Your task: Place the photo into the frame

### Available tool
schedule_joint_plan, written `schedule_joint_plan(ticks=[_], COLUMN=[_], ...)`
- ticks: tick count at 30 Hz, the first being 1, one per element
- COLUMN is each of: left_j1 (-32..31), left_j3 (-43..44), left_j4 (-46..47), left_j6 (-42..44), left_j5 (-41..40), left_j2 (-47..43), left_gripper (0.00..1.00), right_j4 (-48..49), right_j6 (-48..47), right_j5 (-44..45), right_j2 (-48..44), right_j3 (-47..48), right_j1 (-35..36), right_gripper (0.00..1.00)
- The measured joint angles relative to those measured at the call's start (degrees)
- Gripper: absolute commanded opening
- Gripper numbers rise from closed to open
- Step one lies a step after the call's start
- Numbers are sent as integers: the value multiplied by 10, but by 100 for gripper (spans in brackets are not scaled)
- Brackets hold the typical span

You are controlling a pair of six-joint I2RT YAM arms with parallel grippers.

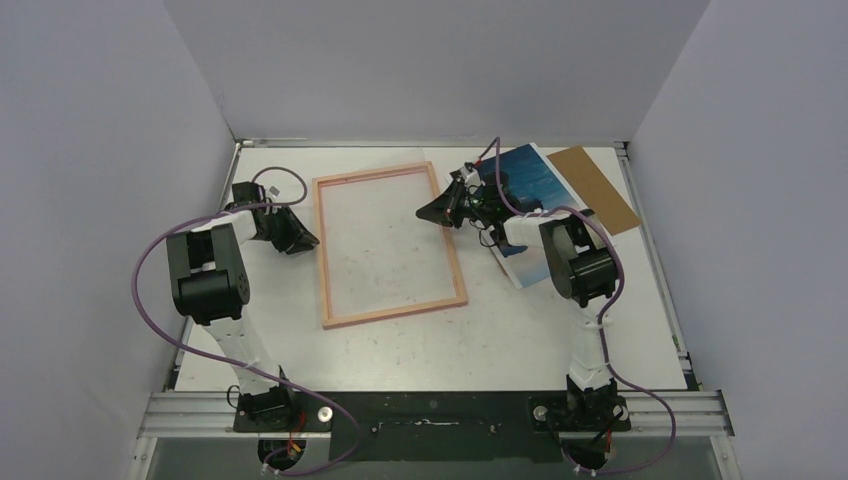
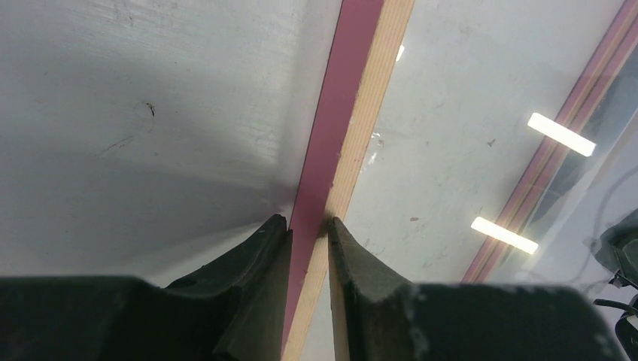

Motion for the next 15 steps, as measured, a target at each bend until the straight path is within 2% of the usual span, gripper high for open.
schedule_joint_plan(ticks=[12,15], left_j1=[0,0], left_j3=[5,5], left_j4=[0,0], left_j6=[0,0], left_j5=[2,2], left_j2=[4,4], left_gripper=[22,22], right_j4=[-46,-57], right_j6=[-50,-64], right_j5=[17,23], right_j2=[0,0], right_j3=[5,5], right_j1=[3,3], right_gripper=[0,8])
